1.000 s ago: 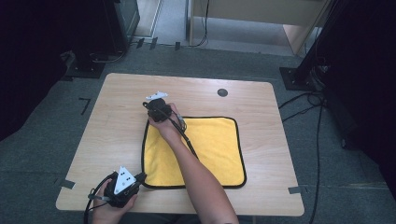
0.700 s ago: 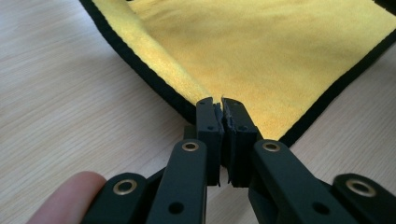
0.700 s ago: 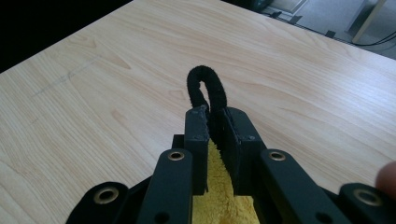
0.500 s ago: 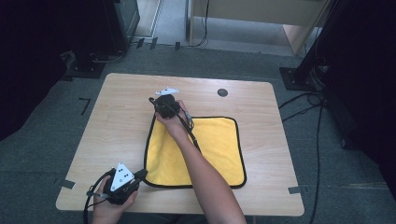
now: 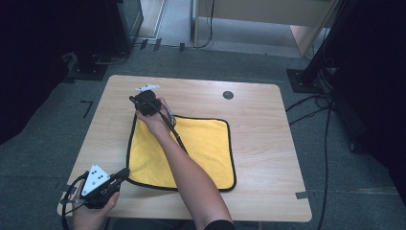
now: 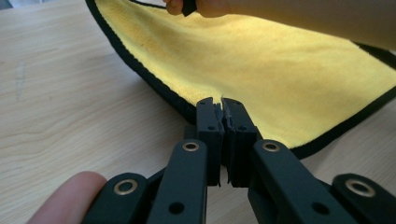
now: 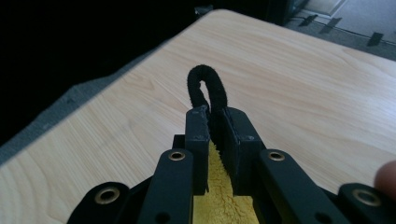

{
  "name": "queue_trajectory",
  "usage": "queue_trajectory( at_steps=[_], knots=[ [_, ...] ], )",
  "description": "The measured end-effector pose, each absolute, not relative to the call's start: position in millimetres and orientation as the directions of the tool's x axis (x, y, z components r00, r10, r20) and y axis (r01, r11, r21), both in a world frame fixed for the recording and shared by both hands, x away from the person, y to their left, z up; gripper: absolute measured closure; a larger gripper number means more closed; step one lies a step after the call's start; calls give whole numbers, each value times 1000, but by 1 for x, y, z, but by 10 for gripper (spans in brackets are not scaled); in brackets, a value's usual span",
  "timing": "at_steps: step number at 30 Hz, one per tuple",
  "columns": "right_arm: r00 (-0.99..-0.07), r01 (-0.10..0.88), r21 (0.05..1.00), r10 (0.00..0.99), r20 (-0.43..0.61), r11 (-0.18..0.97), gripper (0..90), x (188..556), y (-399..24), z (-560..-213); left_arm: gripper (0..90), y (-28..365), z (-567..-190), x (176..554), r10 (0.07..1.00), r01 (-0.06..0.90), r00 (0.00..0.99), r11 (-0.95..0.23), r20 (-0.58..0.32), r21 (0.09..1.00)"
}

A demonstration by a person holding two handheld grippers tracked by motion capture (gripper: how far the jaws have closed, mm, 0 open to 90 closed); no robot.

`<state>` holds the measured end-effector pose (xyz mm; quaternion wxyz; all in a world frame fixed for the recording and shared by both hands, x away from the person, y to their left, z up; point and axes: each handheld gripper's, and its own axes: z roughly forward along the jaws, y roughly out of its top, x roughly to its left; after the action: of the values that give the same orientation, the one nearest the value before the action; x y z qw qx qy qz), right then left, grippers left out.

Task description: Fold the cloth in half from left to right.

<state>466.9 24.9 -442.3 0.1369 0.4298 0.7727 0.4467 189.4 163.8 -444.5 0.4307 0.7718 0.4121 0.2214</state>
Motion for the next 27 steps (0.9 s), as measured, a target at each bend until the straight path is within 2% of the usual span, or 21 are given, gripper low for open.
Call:
queue_trajectory(
  at_steps=[4,8,12,27],
  knots=[
    [-590,534,816,789,171,223,806,465,15,-436,869,150,-443,188,816,436,578,-305,-4,847],
    [-565,539,819,806,178,196,804,465,-13,-433,868,135,-443,189,807,430,590,-312,-3,847],
    [-555,535,822,815,168,196,804,463,-34,-434,868,117,-444,190,798,436,602,-296,-31,850],
    [-487,560,810,860,154,172,803,454,-128,-450,868,31,-458,197,717,427,695,-352,-53,833]
  ],
)
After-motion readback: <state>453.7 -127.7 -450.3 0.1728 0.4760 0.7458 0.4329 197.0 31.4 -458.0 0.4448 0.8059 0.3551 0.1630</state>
